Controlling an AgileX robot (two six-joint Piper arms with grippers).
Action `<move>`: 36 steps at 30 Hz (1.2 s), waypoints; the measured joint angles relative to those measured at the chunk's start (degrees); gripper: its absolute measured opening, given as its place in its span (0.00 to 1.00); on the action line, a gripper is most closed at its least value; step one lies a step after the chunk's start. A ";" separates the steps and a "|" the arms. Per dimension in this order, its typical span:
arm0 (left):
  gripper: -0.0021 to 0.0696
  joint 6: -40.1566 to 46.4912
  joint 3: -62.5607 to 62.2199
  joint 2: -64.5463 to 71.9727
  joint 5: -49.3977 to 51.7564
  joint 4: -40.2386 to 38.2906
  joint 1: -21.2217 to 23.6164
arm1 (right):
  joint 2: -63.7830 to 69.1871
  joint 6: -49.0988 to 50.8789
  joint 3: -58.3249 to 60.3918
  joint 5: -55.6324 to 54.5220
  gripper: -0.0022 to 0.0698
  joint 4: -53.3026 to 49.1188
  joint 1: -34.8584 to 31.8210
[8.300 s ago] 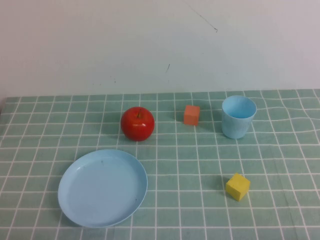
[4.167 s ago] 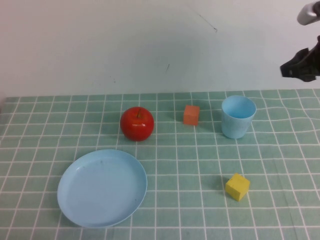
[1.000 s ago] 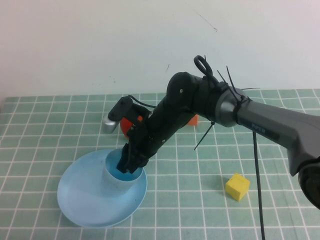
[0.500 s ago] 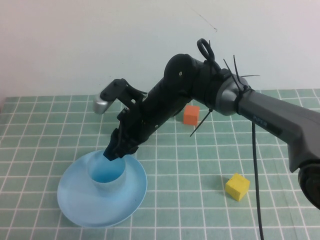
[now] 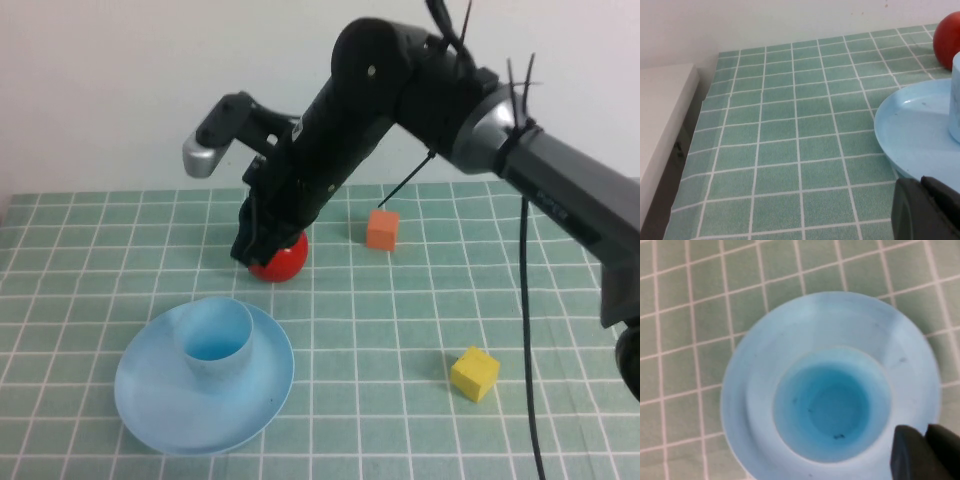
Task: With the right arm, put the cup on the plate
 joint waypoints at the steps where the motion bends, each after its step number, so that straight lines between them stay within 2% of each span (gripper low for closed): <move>1: 0.02 0.00 0.00 0.00 0.00 0.00 0.00 | -1.13 0.86 -0.29 0.24 0.08 -2.29 0.00; 5: 0.02 0.00 0.00 0.00 0.00 0.00 0.00 | -7.13 2.70 -0.77 0.64 0.04 -10.63 0.00; 12: 0.02 0.00 0.00 0.00 0.00 0.00 0.00 | -20.67 7.65 -0.25 0.64 0.03 -28.18 0.09; 19: 0.02 0.00 0.00 0.00 0.00 0.00 0.00 | -36.82 13.13 10.90 0.64 0.03 -41.40 0.09; 36: 0.02 0.00 0.00 0.00 0.00 0.00 0.00 | -75.60 25.92 56.09 0.64 0.03 -44.28 0.09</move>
